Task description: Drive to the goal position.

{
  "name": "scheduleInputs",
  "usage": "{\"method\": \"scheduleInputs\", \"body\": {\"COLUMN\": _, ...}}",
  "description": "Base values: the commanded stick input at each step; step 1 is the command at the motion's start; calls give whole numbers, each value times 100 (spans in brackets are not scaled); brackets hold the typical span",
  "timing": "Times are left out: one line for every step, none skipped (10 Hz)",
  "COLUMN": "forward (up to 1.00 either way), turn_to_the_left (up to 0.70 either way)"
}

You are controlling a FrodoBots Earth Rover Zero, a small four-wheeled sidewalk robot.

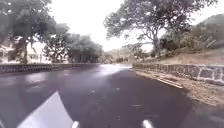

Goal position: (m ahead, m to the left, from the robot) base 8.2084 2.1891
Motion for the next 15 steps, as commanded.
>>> {"method": "scheduleInputs", "body": {"forward": 70, "turn_to_the_left": 0}}
{"method": "scheduleInputs", "body": {"forward": 70, "turn_to_the_left": 0}}
{"method": "scheduleInputs", "body": {"forward": 70, "turn_to_the_left": 0}}
{"method": "scheduleInputs", "body": {"forward": 70, "turn_to_the_left": 0}}
{"method": "scheduleInputs", "body": {"forward": 70, "turn_to_the_left": 0}}
{"method": "scheduleInputs", "body": {"forward": 70, "turn_to_the_left": 0}}
{"method": "scheduleInputs", "body": {"forward": 70, "turn_to_the_left": 0}}
{"method": "scheduleInputs", "body": {"forward": 70, "turn_to_the_left": 0}}
{"method": "scheduleInputs", "body": {"forward": 70, "turn_to_the_left": 0}}
{"method": "scheduleInputs", "body": {"forward": 70, "turn_to_the_left": 0}}
{"method": "scheduleInputs", "body": {"forward": 70, "turn_to_the_left": 0}}
{"method": "scheduleInputs", "body": {"forward": 70, "turn_to_the_left": 0}}
{"method": "scheduleInputs", "body": {"forward": 70, "turn_to_the_left": 0}}
{"method": "scheduleInputs", "body": {"forward": 70, "turn_to_the_left": 0}}
{"method": "scheduleInputs", "body": {"forward": 70, "turn_to_the_left": 0}}
